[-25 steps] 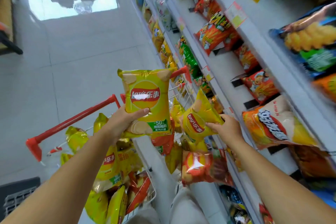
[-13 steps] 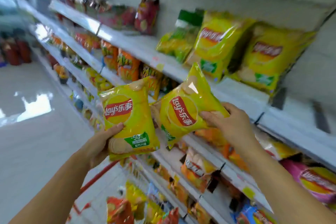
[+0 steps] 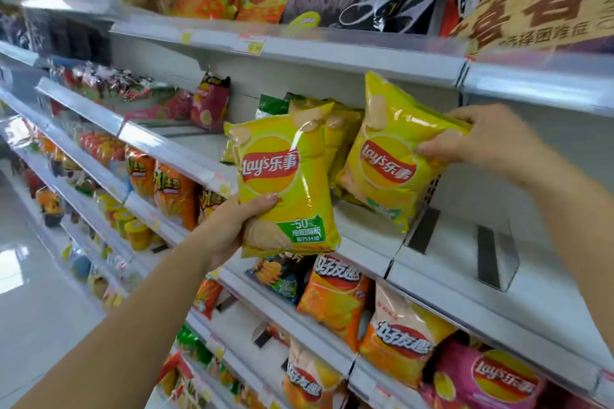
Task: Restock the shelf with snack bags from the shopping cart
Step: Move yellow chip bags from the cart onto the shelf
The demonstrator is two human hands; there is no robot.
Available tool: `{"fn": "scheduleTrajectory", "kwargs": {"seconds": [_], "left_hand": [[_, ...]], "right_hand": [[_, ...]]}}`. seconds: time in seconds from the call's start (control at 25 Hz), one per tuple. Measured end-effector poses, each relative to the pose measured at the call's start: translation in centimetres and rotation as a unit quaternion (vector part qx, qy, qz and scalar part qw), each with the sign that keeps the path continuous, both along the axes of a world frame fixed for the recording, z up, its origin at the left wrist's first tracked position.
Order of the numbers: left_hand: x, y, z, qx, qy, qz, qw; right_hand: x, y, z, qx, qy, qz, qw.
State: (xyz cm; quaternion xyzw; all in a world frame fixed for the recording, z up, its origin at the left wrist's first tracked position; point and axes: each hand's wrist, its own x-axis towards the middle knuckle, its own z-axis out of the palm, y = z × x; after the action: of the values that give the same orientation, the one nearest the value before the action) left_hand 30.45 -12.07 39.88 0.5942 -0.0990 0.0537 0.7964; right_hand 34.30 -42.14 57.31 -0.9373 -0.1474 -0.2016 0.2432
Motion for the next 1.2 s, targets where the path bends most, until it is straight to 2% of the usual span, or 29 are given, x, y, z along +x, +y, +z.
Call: {"fn": "scheduleTrajectory", "kwargs": {"seconds": [0.12, 0.2, 0.28, 0.32, 0.4, 0.48, 0.64, 0.84, 0.88, 1.0, 1.04, 1.2], "left_hand": [[1.2, -1.5, 0.5, 0.009, -0.001, -0.014, 1.000], [1.9, -1.8, 0.5, 0.010, 0.002, -0.012, 1.000], [2.4, -1.8, 0.5, 0.015, 0.008, -0.008, 1.000], [2.5, -1.9, 0.5, 0.017, 0.008, -0.009, 1.000], [2.6, -1.9, 0.4, 0.012, 0.008, -0.012, 1.000], [2.6, -1.7, 0.0, 0.007, 0.010, -0.010, 1.000], [2.1, -1.2, -0.4, 0.025, 0.017, -0.003, 1.000], [1.5, -1.0, -0.7, 0.031, 0.021, -0.006, 0.999], [1.4, -1.2, -0.7, 0.033, 0.022, -0.011, 0.999], [1.4, -2.3, -0.4, 0.052, 0.014, -0.044, 0.998], [1.2, -3.1, -0.2, 0.064, 0.016, -0.064, 0.996], [1.8, -8.3, 1.0, 0.108, 0.038, -0.120, 0.986]], "right_hand": [[3.2, 0.2, 0.6, -0.092, 0.091, -0.003, 0.992], [5.0, 0.5, 0.6, -0.059, 0.156, 0.001, 0.986], [6.8, 0.4, -0.3, 0.041, 0.172, 0.002, 0.984], [7.7, 0.1, -1.4, 0.114, 0.146, -0.010, 0.983], [8.4, -0.3, -4.7, 0.260, 0.080, -0.036, 0.962], [8.3, -0.1, -8.3, 0.336, 0.075, -0.015, 0.939], [8.3, 1.5, -13.0, 0.330, 0.118, 0.044, 0.935], [8.2, 1.5, -11.5, 0.275, 0.196, 0.114, 0.934], [7.5, 1.5, -11.6, 0.290, 0.169, 0.102, 0.937], [3.4, 1.7, -13.0, 0.337, 0.004, 0.032, 0.941], [1.5, 2.0, -13.4, 0.347, -0.006, 0.036, 0.937], [-5.1, 2.3, -13.4, 0.400, 0.177, 0.106, 0.893]]}}
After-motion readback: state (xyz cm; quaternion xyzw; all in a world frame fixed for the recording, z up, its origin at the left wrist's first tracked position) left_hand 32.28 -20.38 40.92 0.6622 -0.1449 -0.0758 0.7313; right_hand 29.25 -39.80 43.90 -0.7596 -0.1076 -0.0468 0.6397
